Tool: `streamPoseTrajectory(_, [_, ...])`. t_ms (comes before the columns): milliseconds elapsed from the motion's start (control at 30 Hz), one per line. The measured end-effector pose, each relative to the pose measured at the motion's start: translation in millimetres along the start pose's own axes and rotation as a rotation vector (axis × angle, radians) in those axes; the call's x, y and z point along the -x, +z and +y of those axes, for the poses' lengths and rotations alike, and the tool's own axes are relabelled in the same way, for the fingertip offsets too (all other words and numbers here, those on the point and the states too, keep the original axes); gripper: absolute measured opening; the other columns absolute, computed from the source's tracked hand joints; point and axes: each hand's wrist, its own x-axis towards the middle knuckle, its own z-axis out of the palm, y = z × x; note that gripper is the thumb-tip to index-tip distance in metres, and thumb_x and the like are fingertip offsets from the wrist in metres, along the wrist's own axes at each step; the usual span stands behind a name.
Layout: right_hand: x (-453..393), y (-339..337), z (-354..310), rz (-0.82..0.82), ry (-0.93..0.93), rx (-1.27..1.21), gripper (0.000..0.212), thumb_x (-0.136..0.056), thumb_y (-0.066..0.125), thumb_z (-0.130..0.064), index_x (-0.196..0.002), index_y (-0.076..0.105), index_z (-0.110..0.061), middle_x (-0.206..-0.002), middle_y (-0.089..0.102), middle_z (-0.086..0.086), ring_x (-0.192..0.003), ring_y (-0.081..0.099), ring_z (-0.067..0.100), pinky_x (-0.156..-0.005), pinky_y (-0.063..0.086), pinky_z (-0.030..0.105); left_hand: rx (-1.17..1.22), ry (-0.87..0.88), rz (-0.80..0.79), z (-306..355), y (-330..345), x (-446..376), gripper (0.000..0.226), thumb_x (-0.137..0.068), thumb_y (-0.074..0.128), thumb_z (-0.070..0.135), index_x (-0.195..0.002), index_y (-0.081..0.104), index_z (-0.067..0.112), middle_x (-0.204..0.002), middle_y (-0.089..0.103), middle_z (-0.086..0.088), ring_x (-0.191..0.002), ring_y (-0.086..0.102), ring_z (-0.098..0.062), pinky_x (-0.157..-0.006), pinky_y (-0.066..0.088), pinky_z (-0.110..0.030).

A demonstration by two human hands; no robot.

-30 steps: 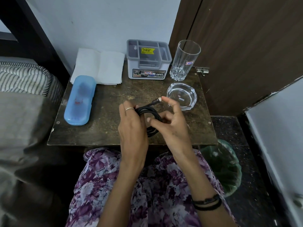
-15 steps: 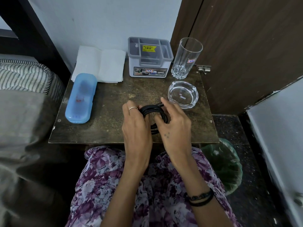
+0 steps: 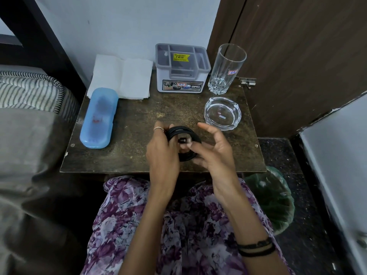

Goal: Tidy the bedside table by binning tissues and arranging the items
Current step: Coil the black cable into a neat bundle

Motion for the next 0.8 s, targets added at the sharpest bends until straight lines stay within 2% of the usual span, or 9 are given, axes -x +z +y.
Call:
streamPoseTrajectory(100, [-2.9, -9.5, 1.9, -0.056, 0.021, -0.144, 0.046, -0.083, 0.064, -0.007, -0.124, 0.048, -0.023, -0.08, 0.075, 0.003, -0.075, 0.071, 0.012, -0.069, 0.055, 0.023, 0.396, -0.326, -0.174, 3.6, 1.4, -1.8, 0.01, -0.093, 0.044, 0.008, -0.098, 0.052, 0.011, -0.079, 0.061, 0.003, -0.068, 0.056, -0.007, -0.055, 0.046, -0.011])
streamPoseTrajectory(133, [-3.4, -11.3, 3.2, -0.059, 0.0, -0.129, 0.047, -0.083, 0.065, -0.006, -0.124, 0.047, -0.022, -0.081, 0.074, 0.003, -0.073, 0.07, 0.011, -0.068, 0.055, 0.022, 0.444, -0.385, -0.203, 3.7, 2.3, -2.2, 0.01, -0.094, 0.044, 0.009, -0.099, 0.052, 0.011, -0.076, 0.06, 0.002, -0.064, 0.055, -0.006, -0.052, 0.046, -0.01])
streamPoseTrajectory(233, [-4.5, -14.5, 7.4, -0.068, -0.161, 0.096, 0.045, -0.08, 0.069, -0.007, -0.118, 0.052, -0.026, -0.1, 0.068, -0.002, -0.081, 0.068, 0.004, -0.069, 0.053, 0.017, 0.434, -0.412, -0.225, 4.0, 2.0, -2.6, 0.007, -0.094, 0.044, 0.01, -0.096, 0.048, 0.014, -0.082, 0.06, 0.0, -0.066, 0.056, -0.007, -0.052, 0.048, -0.012])
streamPoseTrajectory(333, [-6.3, -17.0, 11.4, -0.086, -0.343, 0.363, 0.032, -0.079, 0.072, -0.017, -0.105, 0.064, -0.032, -0.12, 0.058, -0.008, -0.105, 0.058, -0.002, -0.086, 0.048, 0.017, 0.372, -0.407, -0.224, -0.9, 1.8, -2.8, 0.007, -0.094, 0.046, 0.012, -0.091, 0.047, 0.018, -0.087, 0.061, -0.001, -0.077, 0.061, -0.013, -0.062, 0.049, -0.024])
streamPoseTrajectory(400, [-9.3, -18.6, 15.4, -0.063, -0.415, 0.484, 0.023, -0.079, 0.072, -0.021, -0.101, 0.07, -0.029, -0.123, 0.057, -0.008, -0.115, 0.052, 0.001, -0.097, 0.044, 0.022, 0.31, -0.385, -0.228, -3.2, 2.2, -2.7, 0.005, -0.093, 0.047, 0.013, -0.093, 0.049, 0.018, -0.092, 0.062, -0.005, -0.084, 0.063, -0.018, -0.071, 0.051, -0.032])
streamPoseTrajectory(500, [-13.5, -22.2, 17.4, -0.032, -0.488, 0.536, 0.012, -0.081, 0.07, -0.021, -0.091, 0.071, -0.016, -0.118, 0.061, -0.009, -0.111, 0.055, 0.0, -0.095, 0.045, 0.021, 0.327, -0.449, -0.301, -1.7, 1.5, -4.7, 0.011, -0.094, 0.048, 0.017, -0.104, 0.05, 0.013, -0.089, 0.063, -0.003, -0.083, 0.063, -0.016, -0.069, 0.051, -0.028])
streamPoseTrajectory(600, [-14.8, -25.5, 17.6, 0.001, -0.563, 0.617, 0.015, -0.087, 0.063, -0.025, -0.088, 0.066, -0.01, -0.103, 0.063, -0.007, -0.097, 0.059, -0.001, -0.084, 0.045, 0.013, 0.562, -0.584, -0.498, 5.4, -5.7, -9.6, 0.01, -0.095, 0.045, 0.015, -0.1, 0.053, 0.012, -0.065, 0.057, 0.001, -0.057, 0.058, -0.007, -0.048, 0.045, -0.018])
streamPoseTrajectory(700, [-14.7, -25.7, 19.5, 0.057, -0.535, 0.619, 0.02, -0.093, 0.055, -0.029, -0.089, 0.059, -0.01, -0.088, 0.062, -0.001, -0.081, 0.06, 0.01, -0.071, 0.051, 0.028, 0.796, -0.564, -0.618, 9.1, -12.1, -11.0, 0.016, -0.093, 0.04, 0.009, -0.098, 0.056, 0.009, -0.057, 0.056, 0.001, -0.051, 0.053, -0.006, -0.04, 0.034, -0.014])
streamPoseTrajectory(800, [-12.1, -24.2, 22.3, 0.088, -0.543, 0.666, 0.026, -0.095, 0.046, -0.036, -0.089, 0.052, -0.011, -0.081, 0.059, -0.002, -0.073, 0.057, 0.012, -0.065, 0.05, 0.033, 0.718, -0.545, -0.628, 7.9, -11.5, -11.5, 0.027, -0.088, 0.042, -0.002, -0.108, 0.054, 0.011, -0.056, 0.063, 0.005, -0.05, 0.057, -0.003, -0.042, 0.042, -0.016])
